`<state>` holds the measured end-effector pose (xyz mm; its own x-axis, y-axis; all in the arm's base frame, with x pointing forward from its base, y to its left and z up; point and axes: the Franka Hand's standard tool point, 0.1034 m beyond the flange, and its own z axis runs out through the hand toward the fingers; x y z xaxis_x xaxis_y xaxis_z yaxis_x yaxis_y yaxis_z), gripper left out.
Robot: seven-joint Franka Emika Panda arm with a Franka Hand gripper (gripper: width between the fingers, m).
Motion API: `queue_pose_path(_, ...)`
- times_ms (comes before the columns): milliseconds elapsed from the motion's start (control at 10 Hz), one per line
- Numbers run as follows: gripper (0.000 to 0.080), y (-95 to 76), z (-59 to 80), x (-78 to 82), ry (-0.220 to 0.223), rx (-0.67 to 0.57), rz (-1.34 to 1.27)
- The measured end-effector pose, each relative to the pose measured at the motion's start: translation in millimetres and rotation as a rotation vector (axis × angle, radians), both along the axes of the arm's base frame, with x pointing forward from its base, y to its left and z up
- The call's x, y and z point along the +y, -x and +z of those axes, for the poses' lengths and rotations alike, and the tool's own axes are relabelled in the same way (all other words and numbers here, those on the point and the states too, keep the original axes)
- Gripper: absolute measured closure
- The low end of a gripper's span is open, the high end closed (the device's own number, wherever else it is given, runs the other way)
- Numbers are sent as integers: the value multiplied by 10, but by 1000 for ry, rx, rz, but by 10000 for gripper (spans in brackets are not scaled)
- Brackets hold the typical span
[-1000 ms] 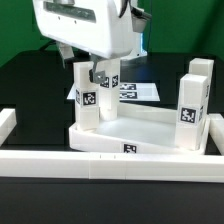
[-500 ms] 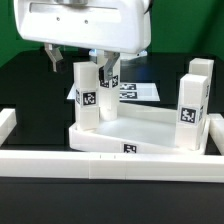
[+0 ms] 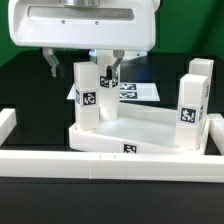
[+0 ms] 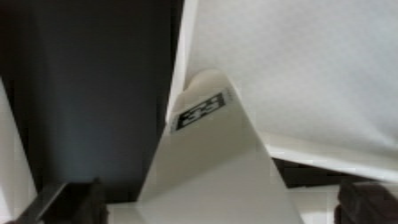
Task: Assemble desk
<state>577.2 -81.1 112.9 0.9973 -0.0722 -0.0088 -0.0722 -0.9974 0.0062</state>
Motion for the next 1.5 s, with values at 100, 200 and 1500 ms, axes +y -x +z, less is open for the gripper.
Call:
queue_pose_path(100,151,9,-15,10,3,0,47)
queue_pose_path(200,151,15,-24,2,11,0,138)
queue_pose_path(1500,511,51,-55,-13,18,5,31)
